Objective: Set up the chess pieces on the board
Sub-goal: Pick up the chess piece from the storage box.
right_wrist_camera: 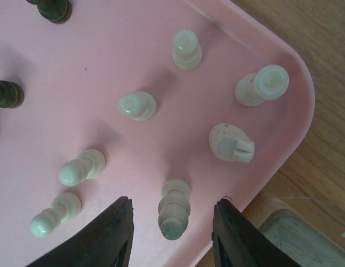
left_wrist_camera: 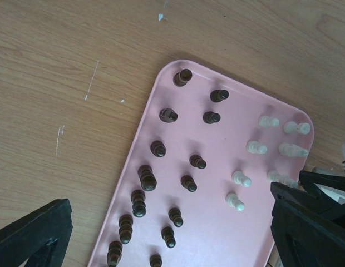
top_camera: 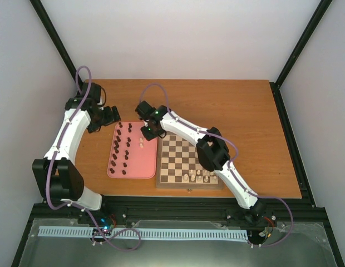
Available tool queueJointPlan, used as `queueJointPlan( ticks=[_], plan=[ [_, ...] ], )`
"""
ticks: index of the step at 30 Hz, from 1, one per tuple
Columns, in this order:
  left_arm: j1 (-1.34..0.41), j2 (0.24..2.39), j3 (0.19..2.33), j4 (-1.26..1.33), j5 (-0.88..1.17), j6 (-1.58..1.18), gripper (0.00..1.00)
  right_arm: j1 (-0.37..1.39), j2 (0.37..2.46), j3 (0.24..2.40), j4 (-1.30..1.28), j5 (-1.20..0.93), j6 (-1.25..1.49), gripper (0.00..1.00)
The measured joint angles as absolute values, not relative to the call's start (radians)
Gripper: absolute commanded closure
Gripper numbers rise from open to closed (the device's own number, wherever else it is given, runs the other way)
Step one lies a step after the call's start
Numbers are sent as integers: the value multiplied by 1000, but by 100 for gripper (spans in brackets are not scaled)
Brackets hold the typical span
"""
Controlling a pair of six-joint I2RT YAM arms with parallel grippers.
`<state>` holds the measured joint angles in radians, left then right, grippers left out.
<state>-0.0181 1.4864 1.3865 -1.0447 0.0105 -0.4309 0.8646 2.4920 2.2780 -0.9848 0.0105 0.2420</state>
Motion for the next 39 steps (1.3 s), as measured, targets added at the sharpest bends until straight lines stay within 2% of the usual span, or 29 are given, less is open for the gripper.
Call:
queueJointPlan(
  ticks=[9, 14, 23, 33, 39],
  plan=[
    [-18, 1516, 1387, -1045, 10, -431, 0, 858, 2506, 2311, -984, -12, 221, 66],
    [-18, 1531, 1387, -1045, 10, -431, 0, 857, 2513, 2313, -987, -19, 210, 78],
    [-18, 1538, 1395, -1045, 10, -431, 0, 857, 2522, 2313, -999, -14, 193, 89],
    [-18, 1538, 1396, -1045, 7, -431, 0, 857, 2491, 2279, -991, -12, 141, 90],
    [-18, 1536, 1400, -1045, 0, -431, 0, 857, 2297, 2148, -985, -22, 81, 89]
  ],
)
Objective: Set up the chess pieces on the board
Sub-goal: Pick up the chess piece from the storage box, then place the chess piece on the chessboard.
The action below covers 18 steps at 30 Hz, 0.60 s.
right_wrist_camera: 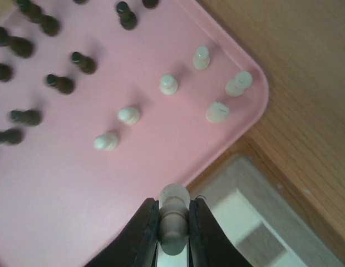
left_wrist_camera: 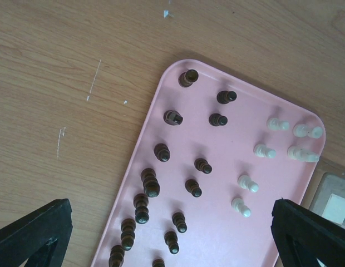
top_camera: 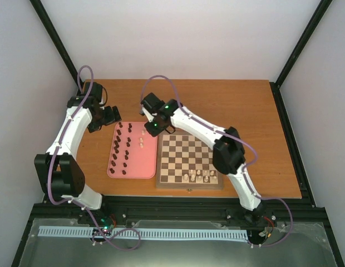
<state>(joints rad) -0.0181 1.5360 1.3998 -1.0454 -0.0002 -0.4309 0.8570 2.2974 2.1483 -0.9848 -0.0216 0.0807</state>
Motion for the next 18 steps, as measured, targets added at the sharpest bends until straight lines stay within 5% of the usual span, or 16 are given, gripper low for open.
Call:
queueJointPlan(
  ticks=[18],
  plan=[
    [-18, 1464, 1394, -1042, -36, -448, 0, 969, 1734, 1417, -1012, -104, 6, 89]
  ],
)
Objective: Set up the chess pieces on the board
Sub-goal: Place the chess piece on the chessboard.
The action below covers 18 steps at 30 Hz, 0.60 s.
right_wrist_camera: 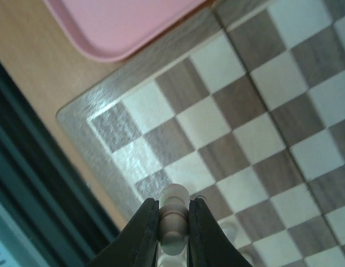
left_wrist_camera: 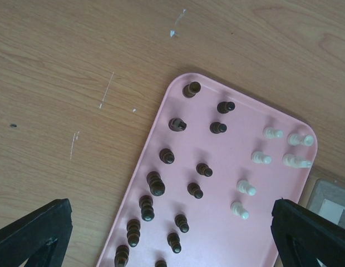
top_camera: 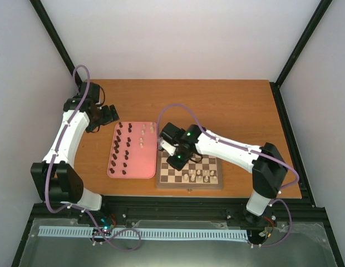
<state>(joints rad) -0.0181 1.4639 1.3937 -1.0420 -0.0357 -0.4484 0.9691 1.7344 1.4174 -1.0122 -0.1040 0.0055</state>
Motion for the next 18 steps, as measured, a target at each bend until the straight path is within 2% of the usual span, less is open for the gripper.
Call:
queueJointPlan(
  ticks=[6, 18],
  plan=[
    [-18, 1463, 1364, -1037, -38, -451, 0, 1003, 1655, 1317, -994, -117, 39, 89],
    [-18, 1463, 1354, -1031, -38, -451, 0, 1075, 1655, 1225, -926, -125, 97, 89]
  ],
)
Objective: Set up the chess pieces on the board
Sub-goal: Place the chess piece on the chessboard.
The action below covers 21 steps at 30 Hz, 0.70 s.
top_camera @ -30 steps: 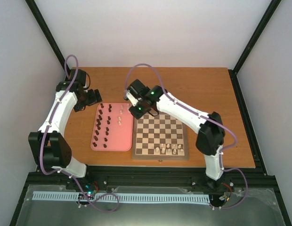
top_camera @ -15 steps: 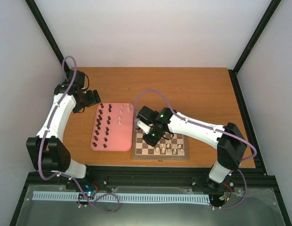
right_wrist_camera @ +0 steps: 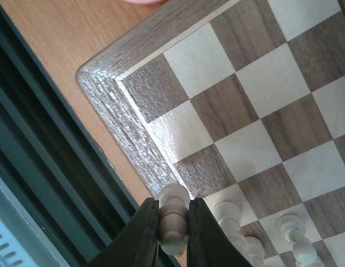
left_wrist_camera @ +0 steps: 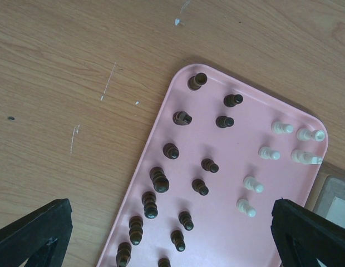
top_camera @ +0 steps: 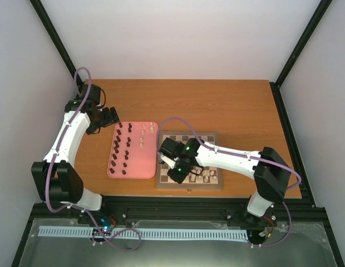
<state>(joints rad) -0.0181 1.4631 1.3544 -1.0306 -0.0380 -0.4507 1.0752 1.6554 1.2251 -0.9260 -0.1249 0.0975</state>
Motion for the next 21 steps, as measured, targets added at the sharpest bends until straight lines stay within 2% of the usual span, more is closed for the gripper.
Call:
queueJointPlan(
  ticks=[21],
  plan=[
    [-18, 1463, 1334, -1018, -37, -450, 0, 1075, 1660, 1172, -859, -49, 129, 88]
  ],
)
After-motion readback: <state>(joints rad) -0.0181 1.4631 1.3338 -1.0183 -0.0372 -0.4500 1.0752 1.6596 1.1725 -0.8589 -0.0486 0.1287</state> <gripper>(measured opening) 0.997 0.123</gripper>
